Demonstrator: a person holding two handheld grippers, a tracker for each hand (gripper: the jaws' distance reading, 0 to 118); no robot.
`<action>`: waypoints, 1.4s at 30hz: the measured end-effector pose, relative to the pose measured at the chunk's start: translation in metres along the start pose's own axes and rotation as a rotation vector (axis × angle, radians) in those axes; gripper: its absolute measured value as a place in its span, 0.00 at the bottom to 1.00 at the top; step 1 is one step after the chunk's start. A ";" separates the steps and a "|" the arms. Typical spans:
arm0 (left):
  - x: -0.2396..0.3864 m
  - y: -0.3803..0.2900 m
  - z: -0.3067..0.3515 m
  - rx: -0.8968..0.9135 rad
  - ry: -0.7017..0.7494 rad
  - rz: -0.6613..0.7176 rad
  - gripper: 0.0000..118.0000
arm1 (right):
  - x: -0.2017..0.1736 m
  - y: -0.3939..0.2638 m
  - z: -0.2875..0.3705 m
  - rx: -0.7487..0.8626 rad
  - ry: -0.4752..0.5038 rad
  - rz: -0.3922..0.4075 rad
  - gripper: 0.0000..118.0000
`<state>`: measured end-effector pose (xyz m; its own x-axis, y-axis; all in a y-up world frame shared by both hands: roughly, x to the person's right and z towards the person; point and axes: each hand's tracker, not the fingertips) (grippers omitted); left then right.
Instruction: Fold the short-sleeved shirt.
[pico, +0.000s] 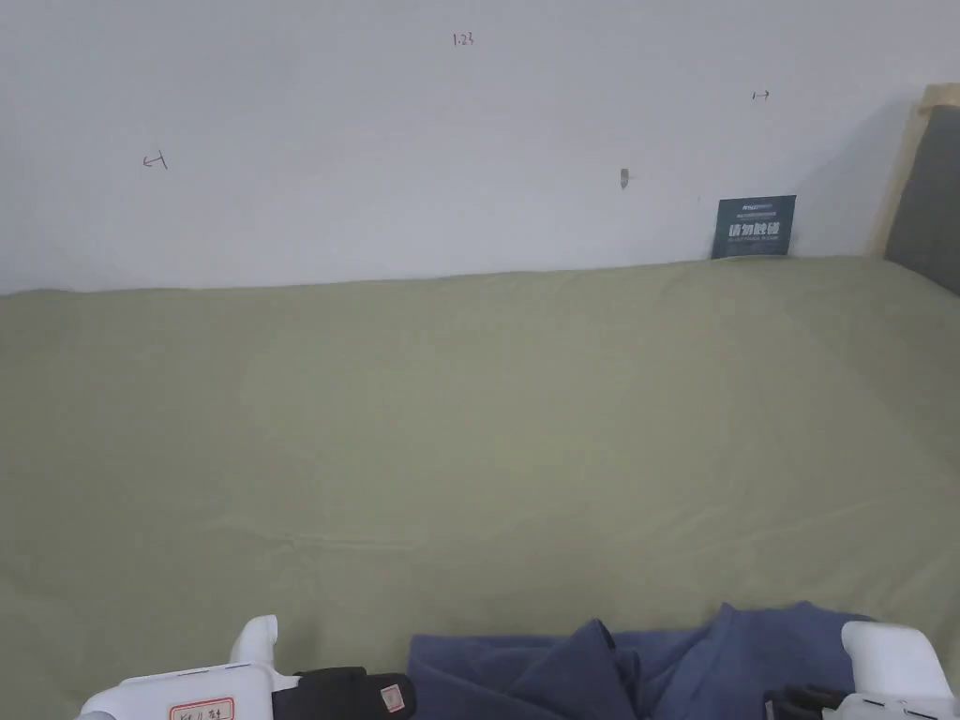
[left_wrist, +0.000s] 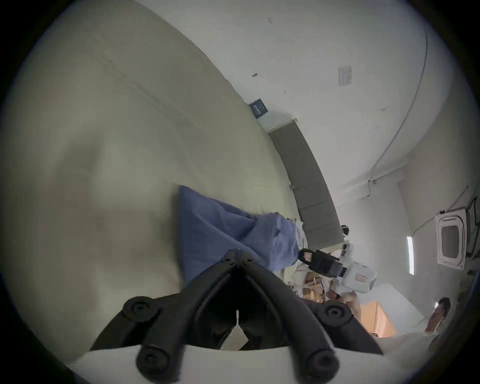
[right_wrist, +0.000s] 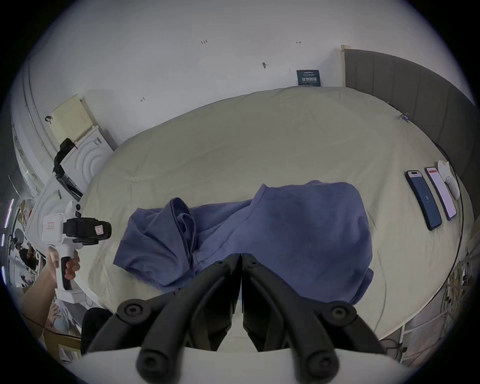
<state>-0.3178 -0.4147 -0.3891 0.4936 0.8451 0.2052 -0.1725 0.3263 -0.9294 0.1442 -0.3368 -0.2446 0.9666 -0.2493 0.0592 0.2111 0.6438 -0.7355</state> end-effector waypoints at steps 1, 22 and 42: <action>-0.007 0.004 0.000 -0.011 -0.006 0.020 0.00 | -0.003 0.001 0.002 0.005 0.003 0.004 0.05; -0.027 -0.007 -0.053 -0.013 -0.005 0.139 0.10 | -0.007 -0.004 0.002 -0.022 -0.018 0.014 0.05; 0.023 0.005 0.180 0.296 0.315 0.146 0.09 | -0.029 0.019 -0.003 0.003 0.012 0.073 0.05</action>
<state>-0.4609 -0.3169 -0.3336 0.6734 0.7361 -0.0679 -0.4733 0.3587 -0.8046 0.1194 -0.3193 -0.2625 0.9776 -0.2104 -0.0024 0.1409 0.6630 -0.7352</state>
